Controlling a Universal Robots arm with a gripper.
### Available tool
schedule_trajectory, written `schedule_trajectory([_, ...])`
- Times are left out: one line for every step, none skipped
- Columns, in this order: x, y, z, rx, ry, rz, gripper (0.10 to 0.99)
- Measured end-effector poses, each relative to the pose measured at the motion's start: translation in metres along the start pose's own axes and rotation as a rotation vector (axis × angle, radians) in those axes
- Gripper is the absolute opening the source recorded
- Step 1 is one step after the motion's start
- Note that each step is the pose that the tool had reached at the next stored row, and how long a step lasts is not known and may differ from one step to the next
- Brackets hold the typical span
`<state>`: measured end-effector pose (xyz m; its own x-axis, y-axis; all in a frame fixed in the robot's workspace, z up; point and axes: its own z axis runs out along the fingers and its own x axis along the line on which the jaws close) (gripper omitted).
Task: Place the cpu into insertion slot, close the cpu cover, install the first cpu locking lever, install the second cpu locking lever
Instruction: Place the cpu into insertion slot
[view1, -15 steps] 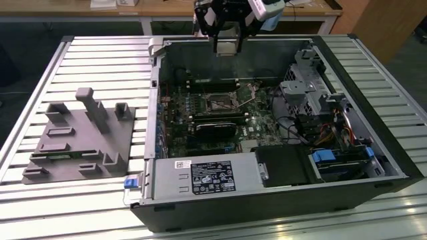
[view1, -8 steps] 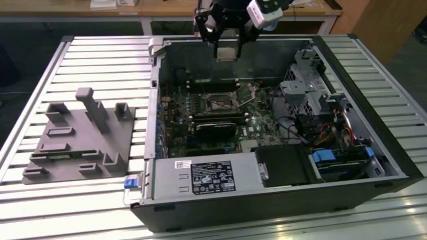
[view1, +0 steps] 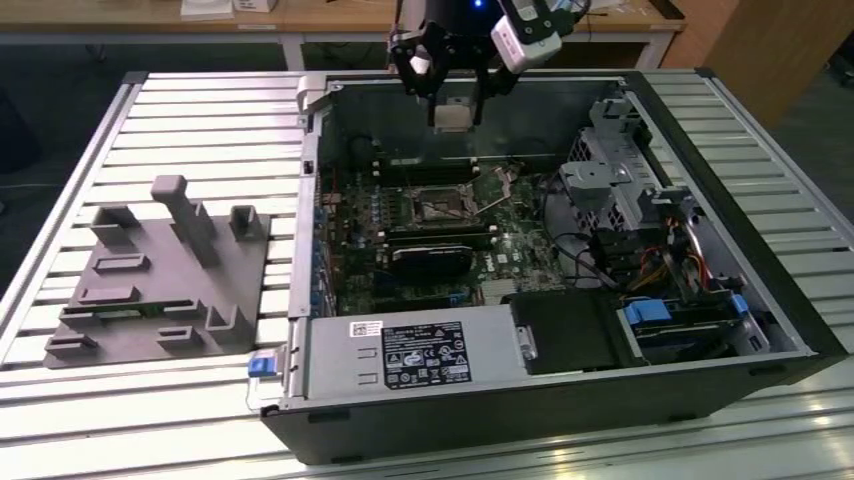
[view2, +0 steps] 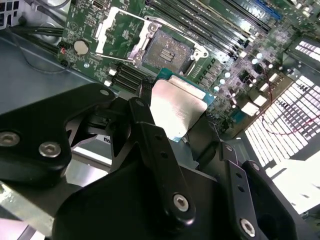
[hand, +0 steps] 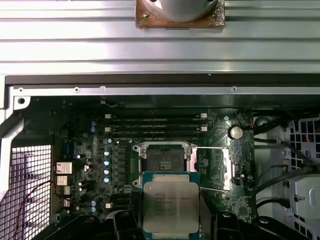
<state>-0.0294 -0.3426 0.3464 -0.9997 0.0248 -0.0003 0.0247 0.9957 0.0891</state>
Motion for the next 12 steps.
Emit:
schedule_trajectory([0.0000,-0.0001,0.0015,0.000,-0.0012,0.000,0.541])
schedule_trajectory([0.0000,-0.0002,0.0028,0.000,-0.0023,0.000,0.541])
schedule_trajectory([0.0000,-0.0004,0.0042,0.000,-0.0034,0.000,0.541])
schedule_trajectory([0.0000,-0.0005,0.0056,0.000,-0.0045,0.000,0.541])
schedule_trajectory([0.0000,-0.0006,0.0068,0.000,-0.0054,-0.001,0.541])
schedule_trajectory([0.0000,-0.0007,0.0080,0.000,-0.0062,-0.001,0.541])
schedule_trajectory([0.0000,-0.0008,0.0093,0.000,-0.0070,-0.001,0.541])
schedule_trajectory([0.0000,-0.0009,0.0105,0.000,-0.0077,-0.001,0.541])
schedule_trajectory([0.0000,-0.0010,0.0117,0.000,-0.0086,-0.001,0.541])
schedule_trajectory([0.0000,-0.0011,0.0128,0.000,-0.0094,-0.001,0.541])
schedule_trajectory([0.0000,-0.0013,0.0140,0.000,-0.0102,-0.001,0.541])
schedule_trajectory([0.0000,-0.0014,0.0151,0.000,-0.0108,-0.001,0.541])
